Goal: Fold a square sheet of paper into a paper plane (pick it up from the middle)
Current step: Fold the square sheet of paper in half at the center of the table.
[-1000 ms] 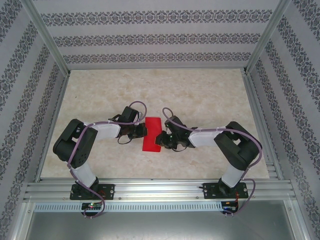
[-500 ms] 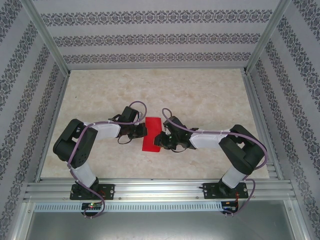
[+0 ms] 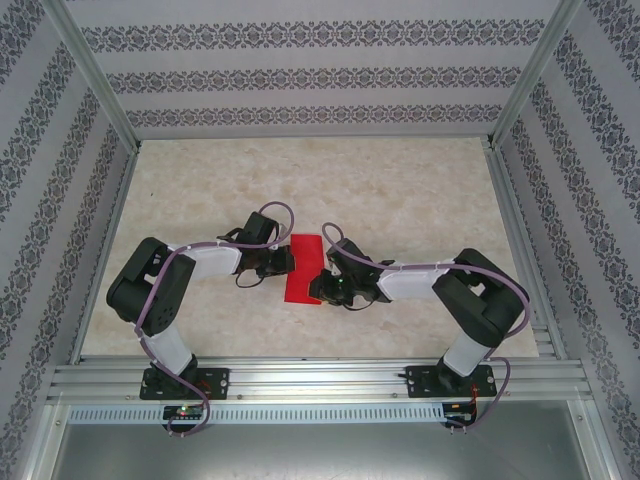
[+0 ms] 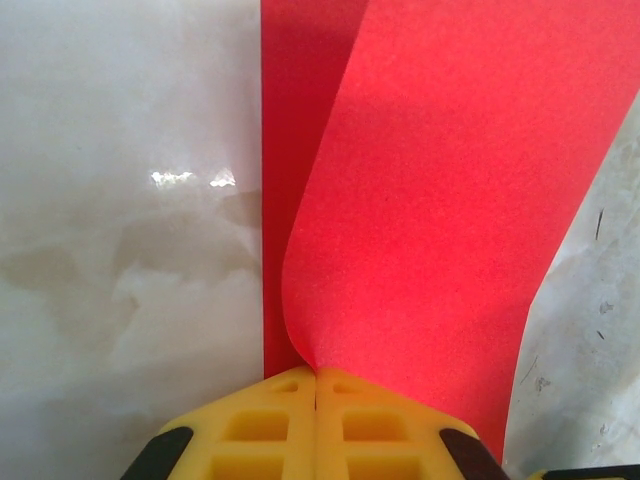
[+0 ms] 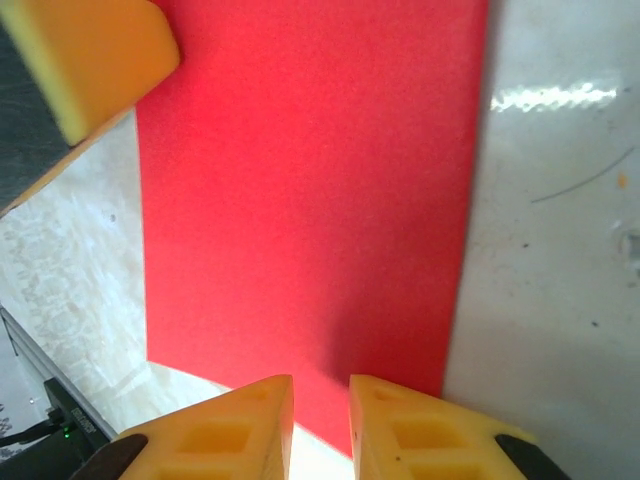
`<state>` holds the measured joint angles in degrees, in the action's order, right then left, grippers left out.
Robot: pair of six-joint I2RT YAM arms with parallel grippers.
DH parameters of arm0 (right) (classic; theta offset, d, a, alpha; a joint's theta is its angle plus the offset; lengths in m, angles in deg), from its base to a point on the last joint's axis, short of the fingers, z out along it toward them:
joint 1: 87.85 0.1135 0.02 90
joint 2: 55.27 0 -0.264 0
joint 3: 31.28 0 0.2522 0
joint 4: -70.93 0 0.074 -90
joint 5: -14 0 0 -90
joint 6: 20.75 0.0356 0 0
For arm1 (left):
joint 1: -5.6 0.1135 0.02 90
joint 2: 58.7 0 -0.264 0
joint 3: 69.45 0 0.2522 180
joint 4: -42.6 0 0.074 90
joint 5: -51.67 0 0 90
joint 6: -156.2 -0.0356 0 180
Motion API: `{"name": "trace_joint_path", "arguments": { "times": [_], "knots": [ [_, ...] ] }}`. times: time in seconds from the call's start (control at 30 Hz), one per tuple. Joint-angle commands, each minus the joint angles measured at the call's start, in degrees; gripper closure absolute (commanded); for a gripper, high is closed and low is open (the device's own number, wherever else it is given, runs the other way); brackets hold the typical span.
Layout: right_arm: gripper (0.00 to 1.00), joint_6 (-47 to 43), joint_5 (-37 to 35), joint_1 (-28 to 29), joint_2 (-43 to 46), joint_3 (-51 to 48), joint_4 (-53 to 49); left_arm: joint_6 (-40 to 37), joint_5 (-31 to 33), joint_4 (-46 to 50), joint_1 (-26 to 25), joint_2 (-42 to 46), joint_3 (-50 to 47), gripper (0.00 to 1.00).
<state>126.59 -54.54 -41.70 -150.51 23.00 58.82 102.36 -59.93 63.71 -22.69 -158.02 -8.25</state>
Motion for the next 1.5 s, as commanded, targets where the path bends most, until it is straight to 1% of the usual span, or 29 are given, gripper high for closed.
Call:
{"name": "trace_joint_path", "arguments": {
  "times": [0.0,0.1,0.2,0.27,0.33,0.43,0.53,0.67,0.73,0.8,0.93,1.03,1.13,1.33,1.4,1.47],
  "knots": [
    [0.77,-0.1,-1.2,0.8,3.4,-0.8,-0.6,-1.8,2.3,4.9,-1.0,-2.3,0.3,0.94],
    [0.77,0.8,-0.8,0.9,2.3,-2.4,1.5,-2.0,2.1,5.1,-1.0,-2.6,0.5,0.94],
    [0.77,1.6,-0.1,1.5,-0.6,-3.3,3.5,-2.1,2.0,5.1,-1.0,-2.8,0.6,0.94],
    [0.77,1.3,0.0,2.1,-2.2,-3.1,3.1,-2.2,2.0,5.1,-1.0,-2.8,0.7,0.94],
    [0.78,0.8,-0.7,2.2,-2.9,-2.1,0.6,-2.2,2.0,5.2,-1.0,-2.9,0.6,0.94],
    [0.78,-0.4,-2.0,2.0,0.0,-0.6,-2.4,-2.6,2.1,5.6,-1.0,-2.9,0.9,0.94],
    [0.78,-2.5,-3.5,0.0,4.4,2.0,-6.5,-2.7,2.1,5.9,-1.0,-3.0,0.9,0.94],
    [0.78,-4.2,-2.4,-5.1,7.2,4.1,-3.7,-2.9,2.2,6.1,-1.0,-3.2,1.1,0.94],
    [0.78,-4.3,-0.9,-7.3,6.2,5.1,-0.7,-2.9,2.2,6.1,-1.0,-3.3,1.0,0.94],
    [0.78,-4.6,0.4,-8.8,3.3,7.5,0.1,-2.9,2.3,6.1,-1.0,-3.5,0.8,0.94],
    [0.78,-4.5,2.4,-9.1,-2.3,11.3,1.3,-2.8,2.2,6.5,-1.0,-3.9,1.1,0.94],
    [0.78,-3.8,3.2,-8.9,-6.0,12.3,3.0,-2.8,2.3,6.5,-1.0,-4.0,1.1,0.94],
    [0.78,-4.0,2.4,-9.1,-8.7,12.1,3.1,-2.8,2.3,6.8,-1.0,-4.0,1.2,0.94],
    [0.78,-4.2,0.5,-9.2,-11.6,9.0,3.6,-3.4,2.6,7.7,-1.0,-4.5,1.5,0.94],
    [0.76,-3.7,0.6,-9.2,-10.8,9.0,2.3,-3.5,2.8,8.2,-1.0,-4.5,1.6,0.94],
    [0.74,-4.2,0.4,-9.3,-8.1,9.9,1.2,-3.7,3.3,9.1,-1.0,-4.6,1.9,0.94]
  ]
}}
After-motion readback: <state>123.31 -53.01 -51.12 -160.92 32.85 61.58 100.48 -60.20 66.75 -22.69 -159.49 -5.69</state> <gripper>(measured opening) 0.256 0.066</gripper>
